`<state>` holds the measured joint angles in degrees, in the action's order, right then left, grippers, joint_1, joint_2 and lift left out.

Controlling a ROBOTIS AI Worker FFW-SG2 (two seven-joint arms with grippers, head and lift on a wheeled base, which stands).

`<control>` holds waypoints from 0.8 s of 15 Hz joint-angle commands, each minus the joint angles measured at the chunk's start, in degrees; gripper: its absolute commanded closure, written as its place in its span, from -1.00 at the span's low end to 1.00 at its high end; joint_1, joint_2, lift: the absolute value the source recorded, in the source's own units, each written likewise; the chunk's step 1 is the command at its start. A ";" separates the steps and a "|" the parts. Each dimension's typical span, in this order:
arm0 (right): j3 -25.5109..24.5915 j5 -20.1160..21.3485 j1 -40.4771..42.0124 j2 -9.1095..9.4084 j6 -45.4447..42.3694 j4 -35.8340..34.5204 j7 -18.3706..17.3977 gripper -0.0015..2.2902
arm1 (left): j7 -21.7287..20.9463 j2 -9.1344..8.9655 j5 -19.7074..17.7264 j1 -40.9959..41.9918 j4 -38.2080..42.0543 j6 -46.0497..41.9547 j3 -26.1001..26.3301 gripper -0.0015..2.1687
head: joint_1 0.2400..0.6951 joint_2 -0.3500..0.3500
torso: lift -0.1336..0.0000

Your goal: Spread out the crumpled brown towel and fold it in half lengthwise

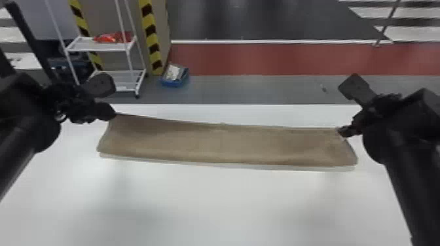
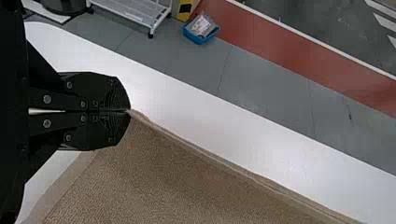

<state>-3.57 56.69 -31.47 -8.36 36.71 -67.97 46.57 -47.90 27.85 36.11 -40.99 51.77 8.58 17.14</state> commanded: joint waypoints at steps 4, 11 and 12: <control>-0.12 -0.44 2.03 -0.08 2.10 -1.02 -0.34 -0.82 | 0.09 -0.25 -0.08 0.12 0.00 0.00 0.00 0.49 | 0.88 0.01 | -0.86; -0.12 -0.70 4.23 0.09 4.03 -3.92 0.01 -0.82 | 6.50 0.28 -2.45 2.23 0.62 0.00 0.00 -0.89 | 0.96 0.00 | -0.86; -0.12 -0.79 4.67 0.01 4.21 -4.62 0.18 -0.82 | 7.03 0.28 -2.80 2.49 0.62 0.00 0.00 -1.00 | 0.95 0.01 | -0.86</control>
<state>-3.69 55.97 -27.30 -8.33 40.74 -71.80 46.65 -41.20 28.04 33.91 -39.03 52.28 8.58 17.14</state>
